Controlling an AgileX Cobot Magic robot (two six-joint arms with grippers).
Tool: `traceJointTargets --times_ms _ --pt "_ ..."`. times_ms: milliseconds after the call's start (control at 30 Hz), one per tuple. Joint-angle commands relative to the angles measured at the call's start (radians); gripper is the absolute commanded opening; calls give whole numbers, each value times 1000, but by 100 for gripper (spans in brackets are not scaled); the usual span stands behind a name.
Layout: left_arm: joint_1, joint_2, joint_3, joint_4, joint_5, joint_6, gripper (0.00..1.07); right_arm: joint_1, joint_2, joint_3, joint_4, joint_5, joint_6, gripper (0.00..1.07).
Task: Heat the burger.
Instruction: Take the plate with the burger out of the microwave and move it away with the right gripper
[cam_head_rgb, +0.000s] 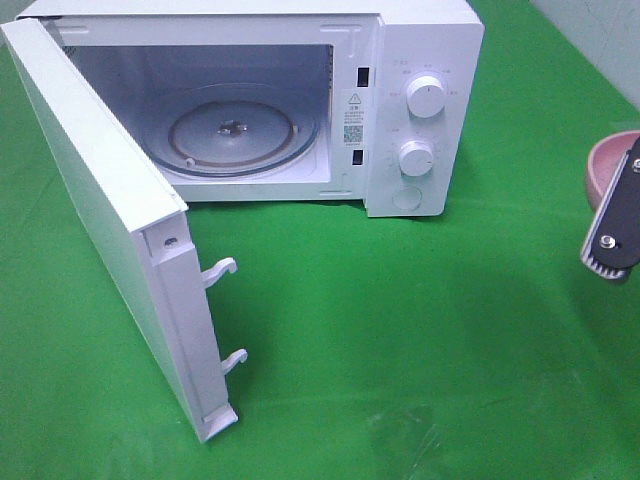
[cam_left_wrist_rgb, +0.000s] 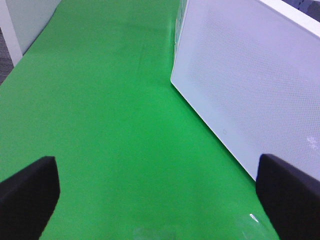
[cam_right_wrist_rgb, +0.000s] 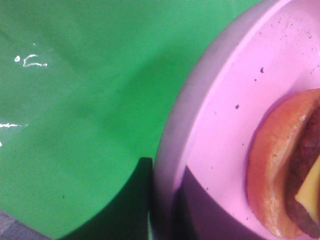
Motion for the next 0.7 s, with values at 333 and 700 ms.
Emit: traceJointTargets --times_ms 333,700 --pt "2 -19 4 -2 -4 -1 101 -2 215 -18 -117 58 396 0" --pt "2 -19 4 -2 -4 -1 101 -5 377 -26 -163 58 643 0"
